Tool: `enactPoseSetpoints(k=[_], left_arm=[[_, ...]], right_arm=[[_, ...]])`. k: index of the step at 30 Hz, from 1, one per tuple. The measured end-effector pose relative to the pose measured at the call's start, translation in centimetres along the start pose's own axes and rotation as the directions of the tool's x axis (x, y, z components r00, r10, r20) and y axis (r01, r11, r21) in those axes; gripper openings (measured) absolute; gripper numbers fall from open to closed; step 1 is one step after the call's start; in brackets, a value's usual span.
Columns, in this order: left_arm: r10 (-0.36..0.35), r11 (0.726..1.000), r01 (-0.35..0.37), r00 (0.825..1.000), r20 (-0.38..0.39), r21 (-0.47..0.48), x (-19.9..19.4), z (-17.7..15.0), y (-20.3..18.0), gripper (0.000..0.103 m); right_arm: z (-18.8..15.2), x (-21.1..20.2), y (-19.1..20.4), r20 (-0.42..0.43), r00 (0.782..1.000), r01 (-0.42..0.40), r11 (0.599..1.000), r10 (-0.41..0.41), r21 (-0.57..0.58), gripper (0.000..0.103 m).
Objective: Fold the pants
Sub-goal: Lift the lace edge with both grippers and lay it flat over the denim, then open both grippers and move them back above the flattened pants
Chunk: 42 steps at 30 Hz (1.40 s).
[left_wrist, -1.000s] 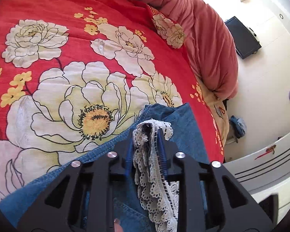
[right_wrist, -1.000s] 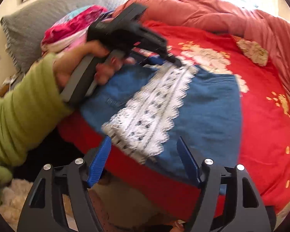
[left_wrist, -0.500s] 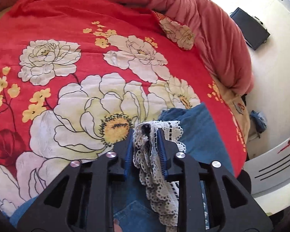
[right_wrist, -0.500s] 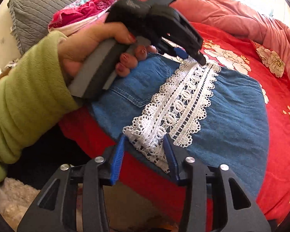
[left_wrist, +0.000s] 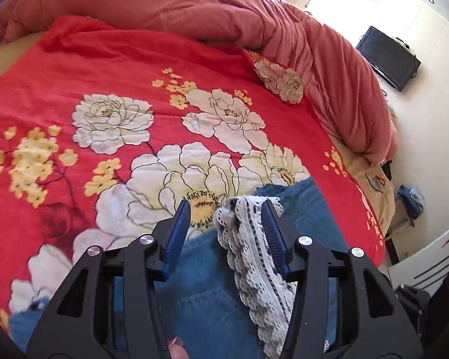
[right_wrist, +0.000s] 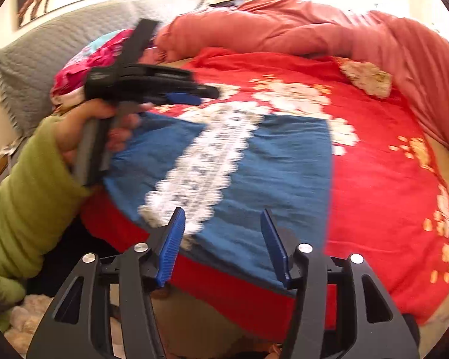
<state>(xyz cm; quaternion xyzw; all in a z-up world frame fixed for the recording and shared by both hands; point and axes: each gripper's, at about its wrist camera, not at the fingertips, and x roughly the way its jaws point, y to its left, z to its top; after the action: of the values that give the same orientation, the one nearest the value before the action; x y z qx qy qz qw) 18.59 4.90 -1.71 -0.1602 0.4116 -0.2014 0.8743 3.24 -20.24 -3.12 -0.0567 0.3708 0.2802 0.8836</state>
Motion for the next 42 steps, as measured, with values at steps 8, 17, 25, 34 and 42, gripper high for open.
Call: enactPoseSetpoints(k=[8,17,25,34,42], left_arm=[[0.045,0.999,-0.045,0.998,0.043,0.01,-3.6,-3.3,-1.8,0.049],[0.108,0.988,-0.11,0.994,0.03,0.112,-4.8,-8.9,-6.6,0.048],[0.223,0.955,-0.213,0.975,-0.023,0.209,-2.7,-12.1,-9.2,0.046],[0.277,0.939,-0.263,0.96,-0.032,0.22,-2.2,-13.8,-8.5,0.046],[0.261,0.948,-0.25,0.965,-0.032,0.195,-3.4,-13.7,-8.9,0.053]], right_arm=[[-0.9,-1.0,-3.0,0.023,0.994,0.101,0.993,-0.103,0.059,0.054],[-0.3,-1.1,-4.8,0.074,0.985,0.143,0.981,-0.154,0.131,0.054],[0.8,0.1,-4.6,0.066,0.992,0.103,0.988,-0.111,0.113,0.053],[-1.8,4.3,-4.3,-0.092,0.987,0.141,0.987,-0.133,0.083,0.054],[-1.8,2.7,-4.7,-0.057,0.993,0.111,0.98,-0.103,0.165,0.054]])
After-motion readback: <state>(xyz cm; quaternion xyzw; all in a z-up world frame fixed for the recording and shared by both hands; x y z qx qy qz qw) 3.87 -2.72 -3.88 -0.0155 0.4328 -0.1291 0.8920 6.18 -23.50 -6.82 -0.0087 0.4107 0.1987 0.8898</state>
